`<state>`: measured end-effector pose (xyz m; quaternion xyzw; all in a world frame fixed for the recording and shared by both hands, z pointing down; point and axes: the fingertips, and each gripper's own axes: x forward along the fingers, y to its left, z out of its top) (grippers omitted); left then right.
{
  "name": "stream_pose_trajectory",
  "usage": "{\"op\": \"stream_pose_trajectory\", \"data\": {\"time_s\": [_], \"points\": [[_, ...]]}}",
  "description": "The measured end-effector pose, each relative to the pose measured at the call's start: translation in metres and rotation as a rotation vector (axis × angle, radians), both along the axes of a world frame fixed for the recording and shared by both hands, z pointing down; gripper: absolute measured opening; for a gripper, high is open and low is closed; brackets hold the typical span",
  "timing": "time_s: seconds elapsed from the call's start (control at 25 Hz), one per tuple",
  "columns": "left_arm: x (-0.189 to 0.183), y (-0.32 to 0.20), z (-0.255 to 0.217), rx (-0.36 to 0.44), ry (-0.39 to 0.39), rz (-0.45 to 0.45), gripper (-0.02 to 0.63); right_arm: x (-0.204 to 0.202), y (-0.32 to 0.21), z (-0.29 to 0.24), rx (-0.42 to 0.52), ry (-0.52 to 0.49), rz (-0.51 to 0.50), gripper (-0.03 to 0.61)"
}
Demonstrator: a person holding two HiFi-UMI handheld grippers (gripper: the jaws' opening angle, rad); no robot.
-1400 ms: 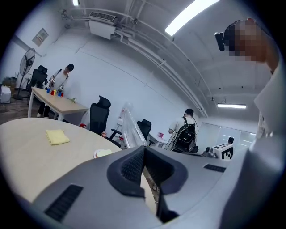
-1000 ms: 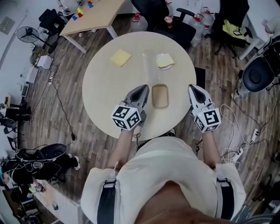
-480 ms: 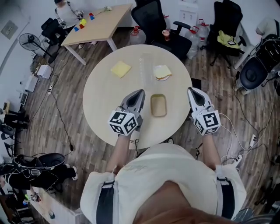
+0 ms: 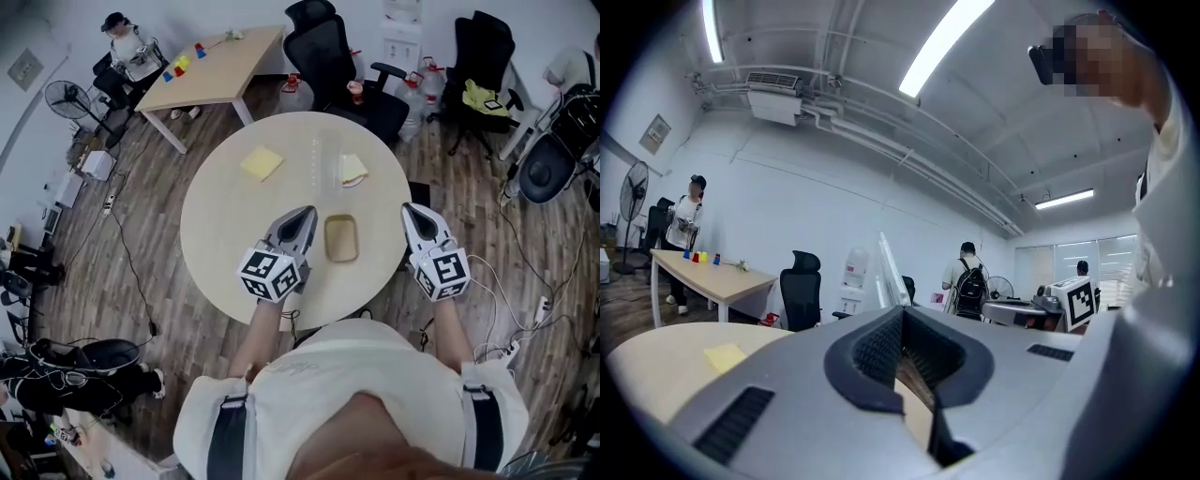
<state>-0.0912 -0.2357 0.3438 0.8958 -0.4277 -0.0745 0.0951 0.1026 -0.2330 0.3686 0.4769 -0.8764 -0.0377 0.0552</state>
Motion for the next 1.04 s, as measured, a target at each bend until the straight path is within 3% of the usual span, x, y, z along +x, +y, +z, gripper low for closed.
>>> {"op": "stream_pose_trajectory", "data": {"time_s": [1.04], "points": [[-0.017,0.007,0.011,-0.043,0.046,-0.034,0.018,-0.008,0.009,0.001,0.008,0.008,0.01,0.006]]}}
